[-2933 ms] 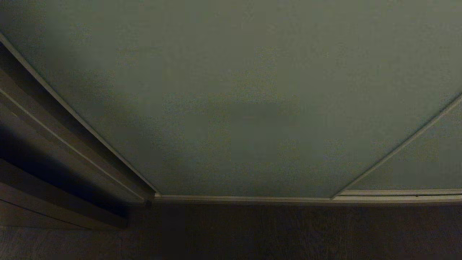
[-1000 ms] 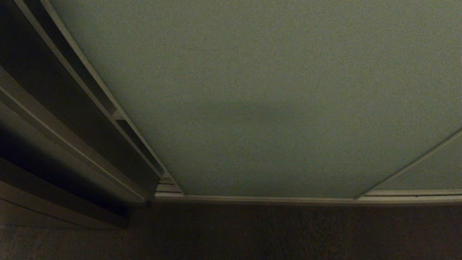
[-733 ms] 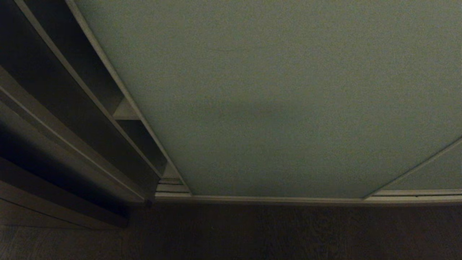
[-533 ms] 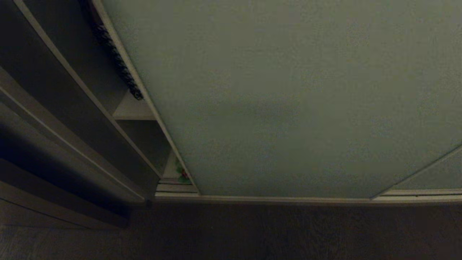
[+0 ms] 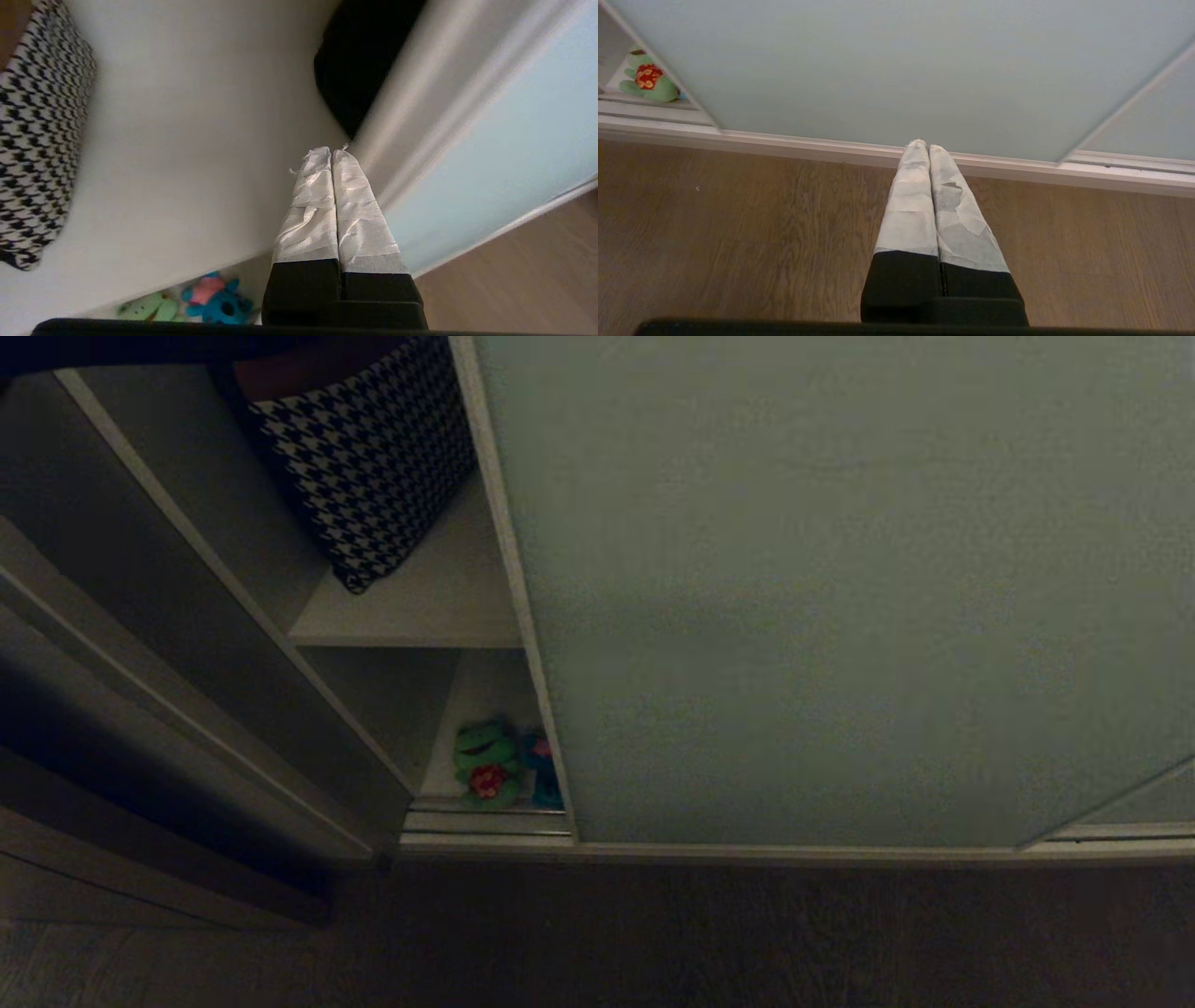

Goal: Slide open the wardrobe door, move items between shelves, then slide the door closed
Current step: Open the door

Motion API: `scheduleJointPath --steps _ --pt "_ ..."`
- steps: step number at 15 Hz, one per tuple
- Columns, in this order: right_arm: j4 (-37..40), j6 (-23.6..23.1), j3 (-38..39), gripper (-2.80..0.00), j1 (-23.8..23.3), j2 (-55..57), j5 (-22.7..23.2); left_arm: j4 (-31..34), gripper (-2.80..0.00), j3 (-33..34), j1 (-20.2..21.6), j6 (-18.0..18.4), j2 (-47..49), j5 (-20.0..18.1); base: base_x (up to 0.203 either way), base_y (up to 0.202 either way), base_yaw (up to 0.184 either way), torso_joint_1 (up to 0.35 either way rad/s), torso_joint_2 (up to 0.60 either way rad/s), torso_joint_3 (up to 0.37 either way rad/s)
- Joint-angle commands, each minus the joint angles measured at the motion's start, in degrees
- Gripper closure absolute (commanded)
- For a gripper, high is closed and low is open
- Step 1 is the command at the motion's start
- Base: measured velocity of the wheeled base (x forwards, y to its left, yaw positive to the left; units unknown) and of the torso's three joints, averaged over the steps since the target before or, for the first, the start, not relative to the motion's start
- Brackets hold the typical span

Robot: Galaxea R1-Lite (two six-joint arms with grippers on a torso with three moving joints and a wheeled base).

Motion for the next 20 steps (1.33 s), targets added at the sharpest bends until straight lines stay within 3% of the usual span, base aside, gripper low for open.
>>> scheduleJointPath --steps 1,5,9,11,17,20 --pt "-0.01 -0.03 0.0 0.0 -0.01 -0.01 0.02 -0.18 0.0 0.25 -0.39 0.03 0.13 0.12 0.0 0.0 0.0 0.0 0.0 0.0" --pt "-0.01 -0.03 0.0 0.0 0.03 -0.02 0.02 0.0 0.0 -0.77 5.62 -0.2 -1.17 1.64 0.0 0.0 0.0 0.0 0.0 0.0" --pt "-0.01 -0.03 0.0 0.0 0.0 -0.1 0.03 0.79 0.0 4.67 18.17 0.46 -4.14 2.88 0.0 0.0 0.0 0.0 0.0 0.0" --pt "-0.01 -0.03 0.0 0.0 0.02 -0.03 0.05 1.05 0.0 12.13 23.7 1.08 -8.92 2.7 0.0 0.0 0.0 0.0 0.0 0.0" --pt "-0.01 -0.03 0.0 0.0 0.05 -0.1 0.02 1.78 0.0 43.73 27.31 1.5 -33.37 2.41 0.0 0.0 0.0 0.0 0.0 0.0" --pt "-0.01 -0.03 0.0 0.0 0.0 -0.01 0.02 2.71 0.0 59.67 31.19 2.44 -47.5 -1.2 0.0 0.0 0.0 0.0 0.0 0.0"
